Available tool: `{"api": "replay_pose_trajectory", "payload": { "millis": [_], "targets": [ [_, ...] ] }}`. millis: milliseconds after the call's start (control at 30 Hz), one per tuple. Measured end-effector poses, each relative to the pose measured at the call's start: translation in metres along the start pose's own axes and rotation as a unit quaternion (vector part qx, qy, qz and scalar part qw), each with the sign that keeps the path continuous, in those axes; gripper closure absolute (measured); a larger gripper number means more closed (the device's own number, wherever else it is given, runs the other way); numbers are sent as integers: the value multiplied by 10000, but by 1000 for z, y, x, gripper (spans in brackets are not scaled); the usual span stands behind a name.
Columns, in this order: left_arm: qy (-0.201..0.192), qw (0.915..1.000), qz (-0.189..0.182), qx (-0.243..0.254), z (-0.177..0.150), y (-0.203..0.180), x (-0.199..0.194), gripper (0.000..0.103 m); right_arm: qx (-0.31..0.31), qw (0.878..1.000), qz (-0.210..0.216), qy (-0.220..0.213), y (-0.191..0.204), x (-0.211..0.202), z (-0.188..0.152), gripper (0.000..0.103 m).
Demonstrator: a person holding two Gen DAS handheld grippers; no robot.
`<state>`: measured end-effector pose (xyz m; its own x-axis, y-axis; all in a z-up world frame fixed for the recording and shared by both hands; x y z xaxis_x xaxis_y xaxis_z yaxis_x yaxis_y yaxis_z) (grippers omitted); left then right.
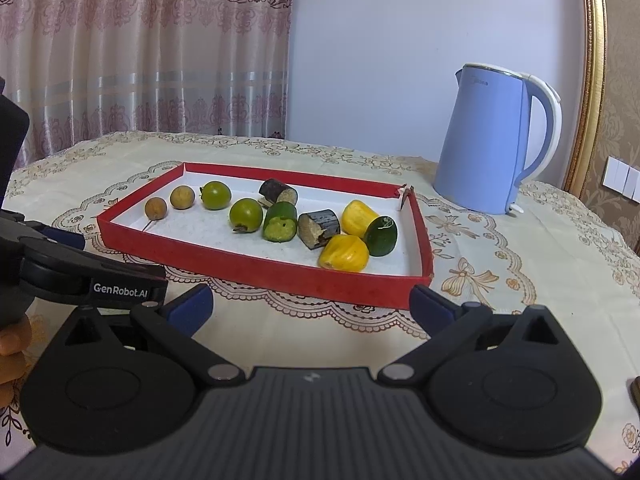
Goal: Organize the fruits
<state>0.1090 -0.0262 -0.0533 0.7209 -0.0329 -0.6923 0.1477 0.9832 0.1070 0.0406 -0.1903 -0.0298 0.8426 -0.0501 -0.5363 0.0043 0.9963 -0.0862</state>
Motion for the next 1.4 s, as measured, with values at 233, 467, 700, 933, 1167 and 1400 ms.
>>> {"api": "replay_pose_trajectory", "payload": {
  "millis": [233, 467, 700, 933, 1167, 1400],
  "targets": [
    [12, 10000, -34, 3, -1, 0, 3, 14, 85, 10000, 17, -10, -2, 1, -1, 0],
    [122, 9998, -95, -134, -2, 5, 9, 14, 334, 9994, 42, 54, -8, 8, -9, 0],
    [139, 9998, -47, -164, -2, 6, 11, 14, 351, 9994, 36, 68, -7, 11, -13, 0],
    [142, 9998, -32, -163, -2, 6, 11, 14, 383, 9992, 75, 91, -9, 12, -14, 0],
    [151, 9997, -36, -169, -2, 6, 11, 14, 379, 9992, 95, 110, -8, 12, -14, 0],
    [150, 9997, -36, -169, -2, 6, 12, 14, 379, 9992, 94, 110, -8, 12, -14, 0]
  ]
}}
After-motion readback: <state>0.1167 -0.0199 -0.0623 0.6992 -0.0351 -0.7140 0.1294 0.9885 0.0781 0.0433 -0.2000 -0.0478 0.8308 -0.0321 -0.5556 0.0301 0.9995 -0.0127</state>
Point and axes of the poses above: each gripper's, at about its wrist camera, not at the fingertips, and x roughly the way its jaws point, y to its left, z to its top, the point moved 4 cm from there along x, roughly the way its jaws point, and after that the axes turned 6 degrees about y, right-handed, at the moved point
